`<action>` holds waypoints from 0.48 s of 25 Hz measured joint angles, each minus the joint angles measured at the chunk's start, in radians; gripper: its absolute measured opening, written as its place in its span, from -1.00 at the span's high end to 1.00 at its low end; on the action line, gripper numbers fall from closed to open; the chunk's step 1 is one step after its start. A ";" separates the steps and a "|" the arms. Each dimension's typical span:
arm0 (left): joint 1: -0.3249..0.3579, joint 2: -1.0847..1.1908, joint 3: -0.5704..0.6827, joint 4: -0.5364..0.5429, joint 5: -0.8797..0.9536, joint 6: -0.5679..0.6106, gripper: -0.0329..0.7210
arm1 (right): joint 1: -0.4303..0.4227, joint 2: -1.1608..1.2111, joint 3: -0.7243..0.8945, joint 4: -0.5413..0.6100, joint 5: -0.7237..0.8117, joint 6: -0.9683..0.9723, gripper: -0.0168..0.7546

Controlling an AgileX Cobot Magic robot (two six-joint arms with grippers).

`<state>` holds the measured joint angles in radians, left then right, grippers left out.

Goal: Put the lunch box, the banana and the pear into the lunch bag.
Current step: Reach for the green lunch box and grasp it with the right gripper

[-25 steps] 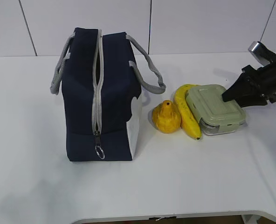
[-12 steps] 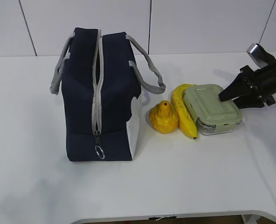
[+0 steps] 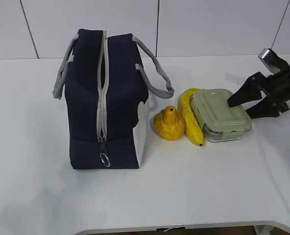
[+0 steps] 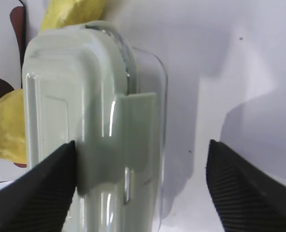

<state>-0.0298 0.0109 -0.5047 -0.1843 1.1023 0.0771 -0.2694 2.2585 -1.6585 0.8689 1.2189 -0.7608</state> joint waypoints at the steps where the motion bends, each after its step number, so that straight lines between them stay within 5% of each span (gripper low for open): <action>1: 0.000 0.000 0.000 0.000 0.000 0.000 0.28 | 0.000 0.003 0.000 0.003 0.000 -0.012 -0.74; 12: 0.000 0.000 0.000 0.000 0.000 0.000 0.28 | 0.000 0.007 0.000 0.047 0.000 -0.075 -0.63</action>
<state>-0.0298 0.0109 -0.5047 -0.1843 1.1023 0.0771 -0.2694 2.2655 -1.6585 0.9164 1.2189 -0.8361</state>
